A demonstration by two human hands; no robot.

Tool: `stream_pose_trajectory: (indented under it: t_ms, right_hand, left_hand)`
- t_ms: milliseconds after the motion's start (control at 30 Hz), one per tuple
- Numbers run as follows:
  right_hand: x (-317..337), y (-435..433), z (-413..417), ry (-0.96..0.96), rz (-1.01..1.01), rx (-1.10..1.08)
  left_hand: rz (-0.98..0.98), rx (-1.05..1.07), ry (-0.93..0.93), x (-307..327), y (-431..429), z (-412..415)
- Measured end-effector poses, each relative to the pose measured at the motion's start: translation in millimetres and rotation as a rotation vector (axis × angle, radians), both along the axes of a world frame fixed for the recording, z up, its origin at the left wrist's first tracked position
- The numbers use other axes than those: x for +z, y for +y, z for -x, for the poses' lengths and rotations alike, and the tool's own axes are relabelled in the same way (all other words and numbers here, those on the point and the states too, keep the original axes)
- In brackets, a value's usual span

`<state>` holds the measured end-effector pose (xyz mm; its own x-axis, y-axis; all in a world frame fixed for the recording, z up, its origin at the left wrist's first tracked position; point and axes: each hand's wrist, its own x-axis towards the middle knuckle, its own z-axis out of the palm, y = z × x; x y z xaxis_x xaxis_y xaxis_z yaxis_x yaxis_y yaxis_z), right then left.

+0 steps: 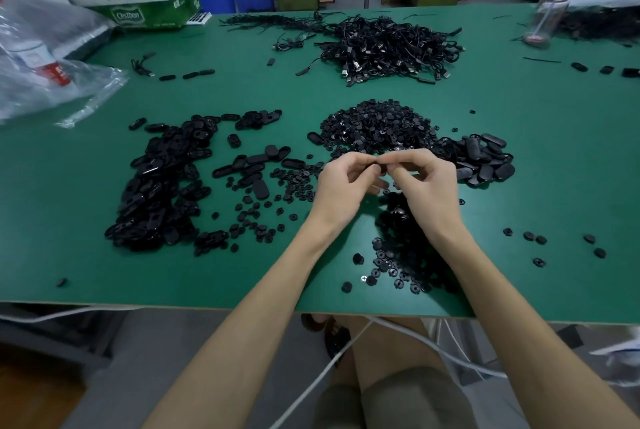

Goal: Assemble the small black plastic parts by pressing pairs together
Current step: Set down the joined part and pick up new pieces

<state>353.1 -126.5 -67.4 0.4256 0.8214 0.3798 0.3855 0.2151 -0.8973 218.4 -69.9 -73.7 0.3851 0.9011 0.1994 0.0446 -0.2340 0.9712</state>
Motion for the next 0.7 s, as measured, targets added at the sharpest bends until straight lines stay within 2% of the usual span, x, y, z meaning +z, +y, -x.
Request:
stream_pose_trajectory:
  t_ms: [67,233,433,533,633,700]
  right_hand:
    - [1.0,-0.2,-1.6,0.043,-0.008,-0.055]
    - [3.6,3.2,-12.0,0.308,0.013,-0.163]
    - [-2.3,5.9,-15.4,0.324,0.047,-0.252]
    - [-5.0,5.6,-15.9,0.319,0.055,-0.249]
    - [-6.4,6.4,-14.6,0.324,0.094,-0.220]
    - [-5.2,6.5,-12.9,0.304,0.127,-0.206]
  left_hand:
    - [-0.051,0.040,0.056,3.0,-2.7,-1.6]
    - [-0.190,0.139,0.280,17.0,6.9,22.7]
    - [-0.318,0.498,0.977,31.9,46.2,104.9]
    - [-0.216,0.608,1.286,41.5,63.0,145.2]
    - [-0.106,0.599,1.363,45.6,71.7,167.1]
    - [-0.141,0.591,1.376,40.5,74.1,173.1]
